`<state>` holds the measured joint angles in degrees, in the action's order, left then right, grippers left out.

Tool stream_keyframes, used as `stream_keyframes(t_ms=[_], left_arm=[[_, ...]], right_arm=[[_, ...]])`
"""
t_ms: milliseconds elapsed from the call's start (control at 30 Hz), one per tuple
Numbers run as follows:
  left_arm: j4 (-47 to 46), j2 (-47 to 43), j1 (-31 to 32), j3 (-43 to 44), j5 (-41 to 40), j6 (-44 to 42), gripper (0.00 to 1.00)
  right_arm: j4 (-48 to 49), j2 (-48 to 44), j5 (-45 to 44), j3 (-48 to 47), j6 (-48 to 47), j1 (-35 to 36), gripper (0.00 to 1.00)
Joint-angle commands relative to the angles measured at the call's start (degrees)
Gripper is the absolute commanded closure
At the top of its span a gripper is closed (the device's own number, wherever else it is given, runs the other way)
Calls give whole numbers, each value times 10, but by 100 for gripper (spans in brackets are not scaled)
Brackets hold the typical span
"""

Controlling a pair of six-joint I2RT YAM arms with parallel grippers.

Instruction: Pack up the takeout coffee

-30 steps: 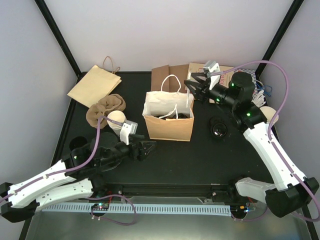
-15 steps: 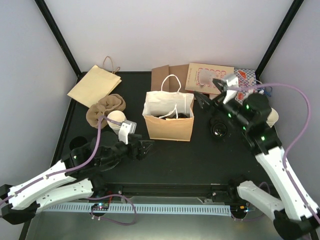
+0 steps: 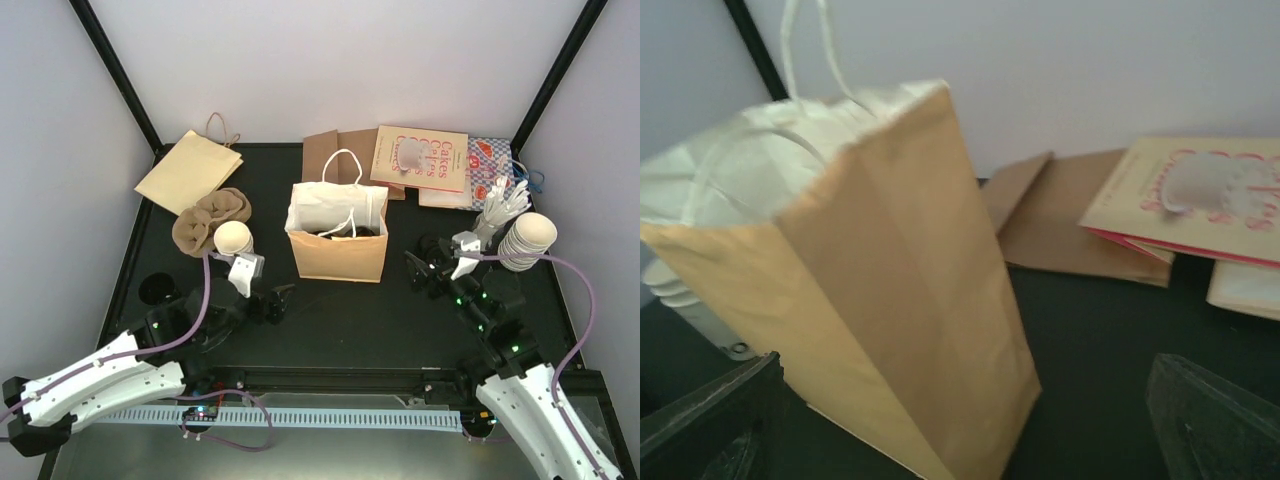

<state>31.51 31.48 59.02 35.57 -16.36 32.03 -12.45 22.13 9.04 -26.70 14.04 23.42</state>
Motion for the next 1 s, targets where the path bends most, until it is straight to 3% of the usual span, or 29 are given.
stream_keyframes(t_ms=[0,67,233,367,567,800,900,967], left_arm=[[6,-5,-17,-5,-106,-28,1],[-17,-10,-37,-24,-133,-51,1],[-138,-19,-147,-83,-84,-129,1],[-211,17,-254,-99,-38,-152,1],[-278,68,-340,-76,12,-190,1],[-225,74,-365,-23,29,-202,1],[-129,63,-374,6,-27,-140,1],[-57,66,-402,40,-19,-104,1]], right_arm=[[44,-58,-97,55,-33,2,0],[86,-89,-114,95,-68,2,0],[197,-89,-143,166,-136,2,3],[250,-9,-178,162,-171,1,3],[315,106,-192,139,-187,-9,3],[303,126,-156,124,-170,-27,3],[266,112,-160,113,-149,-27,4],[221,103,-162,92,-130,-27,3]])
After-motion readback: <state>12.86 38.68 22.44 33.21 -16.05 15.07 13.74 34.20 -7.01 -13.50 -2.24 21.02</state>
